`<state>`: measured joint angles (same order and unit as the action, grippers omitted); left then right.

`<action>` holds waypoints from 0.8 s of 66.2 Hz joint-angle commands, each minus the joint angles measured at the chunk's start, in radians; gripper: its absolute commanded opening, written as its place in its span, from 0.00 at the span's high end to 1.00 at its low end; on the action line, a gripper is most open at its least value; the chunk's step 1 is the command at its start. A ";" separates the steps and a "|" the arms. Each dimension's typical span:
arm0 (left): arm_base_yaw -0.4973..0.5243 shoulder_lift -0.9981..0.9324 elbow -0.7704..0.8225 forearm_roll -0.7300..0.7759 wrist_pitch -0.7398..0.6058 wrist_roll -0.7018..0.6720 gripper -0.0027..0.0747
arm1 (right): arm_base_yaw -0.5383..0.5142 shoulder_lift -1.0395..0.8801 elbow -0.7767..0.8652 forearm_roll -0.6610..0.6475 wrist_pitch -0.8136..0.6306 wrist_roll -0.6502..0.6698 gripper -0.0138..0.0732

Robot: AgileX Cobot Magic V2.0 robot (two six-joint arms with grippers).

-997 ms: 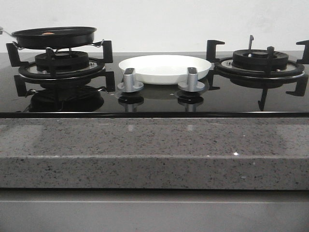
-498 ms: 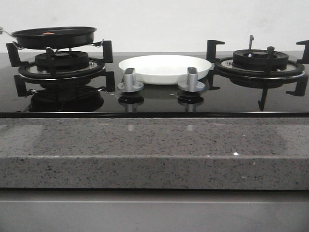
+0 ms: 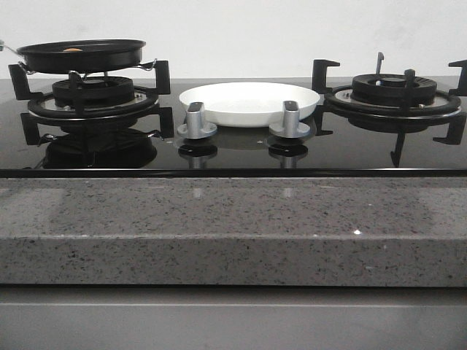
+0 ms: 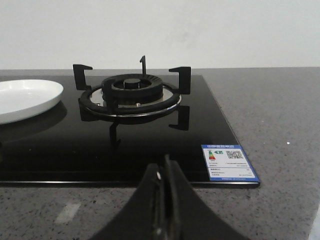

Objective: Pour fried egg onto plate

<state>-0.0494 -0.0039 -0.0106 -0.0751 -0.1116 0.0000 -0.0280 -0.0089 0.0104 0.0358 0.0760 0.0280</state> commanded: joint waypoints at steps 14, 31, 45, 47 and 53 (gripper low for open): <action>0.003 0.078 -0.319 0.002 0.173 -0.006 0.99 | -0.001 0.073 -0.351 -0.015 0.217 -0.005 0.92; 0.003 0.306 -0.606 0.002 0.437 -0.006 0.99 | -0.001 0.286 -0.635 -0.006 0.355 -0.010 0.92; 0.003 0.483 -0.763 0.001 0.572 -0.006 0.99 | -0.001 0.465 -0.806 0.017 0.455 -0.010 0.92; 0.003 0.497 -0.766 0.001 0.570 -0.006 0.99 | -0.001 0.481 -0.813 0.017 0.460 -0.010 0.92; 0.003 0.536 -0.766 0.003 0.566 -0.006 0.99 | -0.001 0.524 -0.814 0.017 0.460 -0.010 0.92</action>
<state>-0.0494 0.4952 -0.7400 -0.0728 0.5149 0.0000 -0.0280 0.4731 -0.7679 0.0454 0.5901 0.0280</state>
